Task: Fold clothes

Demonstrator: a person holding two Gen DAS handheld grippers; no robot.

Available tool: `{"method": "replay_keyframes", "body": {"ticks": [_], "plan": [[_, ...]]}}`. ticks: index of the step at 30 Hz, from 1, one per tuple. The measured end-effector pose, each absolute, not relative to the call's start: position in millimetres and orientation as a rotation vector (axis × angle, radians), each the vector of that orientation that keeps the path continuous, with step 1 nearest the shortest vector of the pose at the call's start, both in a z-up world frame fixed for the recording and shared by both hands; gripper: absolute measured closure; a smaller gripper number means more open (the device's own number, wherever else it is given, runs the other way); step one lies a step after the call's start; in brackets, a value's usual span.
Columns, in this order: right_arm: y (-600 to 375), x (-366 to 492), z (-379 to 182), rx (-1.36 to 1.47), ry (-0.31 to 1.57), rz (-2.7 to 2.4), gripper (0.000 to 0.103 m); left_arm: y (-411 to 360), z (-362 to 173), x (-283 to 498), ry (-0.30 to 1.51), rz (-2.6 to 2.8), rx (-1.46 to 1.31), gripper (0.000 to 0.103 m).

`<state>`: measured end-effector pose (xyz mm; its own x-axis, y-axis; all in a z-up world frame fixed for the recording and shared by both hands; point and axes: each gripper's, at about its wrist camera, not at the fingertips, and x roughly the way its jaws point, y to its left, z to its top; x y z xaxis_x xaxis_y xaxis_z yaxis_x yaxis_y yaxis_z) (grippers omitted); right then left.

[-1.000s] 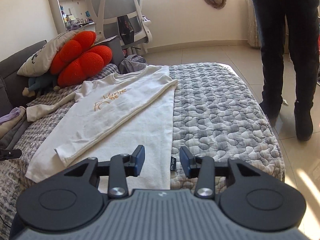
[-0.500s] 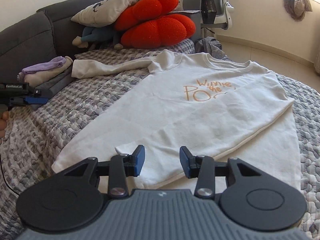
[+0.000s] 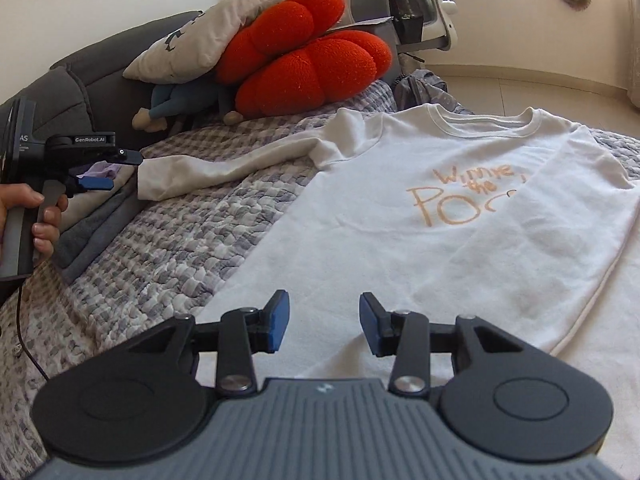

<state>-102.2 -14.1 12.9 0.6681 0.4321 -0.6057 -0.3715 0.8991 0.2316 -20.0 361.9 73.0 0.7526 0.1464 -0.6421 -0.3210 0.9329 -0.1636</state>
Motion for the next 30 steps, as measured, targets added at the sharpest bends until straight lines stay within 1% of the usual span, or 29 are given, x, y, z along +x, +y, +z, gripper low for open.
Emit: {"method": "replay_keyframes", "body": {"ticks": [5,7,8,9,10,14,20,23,26,28,30], "plan": [[-20.8,-90.2,8.7,0.127,0.669,0.381,0.059,370.8,45.8,18.6,0.705,0.375,-0.196,0.024],[-25.6,-89.8,3.4,0.151,0.651,0.354,0.059,370.5,40.5,23.4,0.693,0.394,-0.156,0.029],[-28.8,-91.4,-0.4,0.164,0.646,0.351,0.059,370.0,39.0,24.6,0.688,0.403,-0.138,0.049],[-32.1,-93.3,-4.4,0.179,0.640,0.350,0.059,370.6,37.7,25.7,0.691,0.400,-0.122,0.089],[-34.0,-94.9,-5.2,0.191,0.632,0.349,0.059,372.3,37.4,26.2,0.698,0.388,-0.122,0.099],[-35.2,-95.8,-2.7,0.208,0.620,0.342,0.059,375.2,57.2,9.6,0.616,0.308,-0.175,0.100],[-43.1,-92.2,-7.6,0.293,0.623,0.350,0.059,352.3,125.1,-31.9,0.406,0.119,-0.283,0.100],[-45.1,-90.9,-8.7,0.326,0.622,0.347,0.059,319.8,161.5,-53.2,0.314,-0.028,-0.300,0.100],[-57.8,-91.0,-8.7,0.402,0.609,0.309,0.059,260.0,194.0,-76.6,0.261,-0.225,-0.300,0.100],[-66.7,-91.0,-8.7,0.455,0.599,0.283,0.060,221.1,202.7,-93.9,0.241,-0.356,-0.301,0.100],[-75.7,-91.1,-8.7,0.507,0.589,0.257,0.062,184.0,200.0,-109.0,0.256,-0.488,-0.305,0.099]]}}
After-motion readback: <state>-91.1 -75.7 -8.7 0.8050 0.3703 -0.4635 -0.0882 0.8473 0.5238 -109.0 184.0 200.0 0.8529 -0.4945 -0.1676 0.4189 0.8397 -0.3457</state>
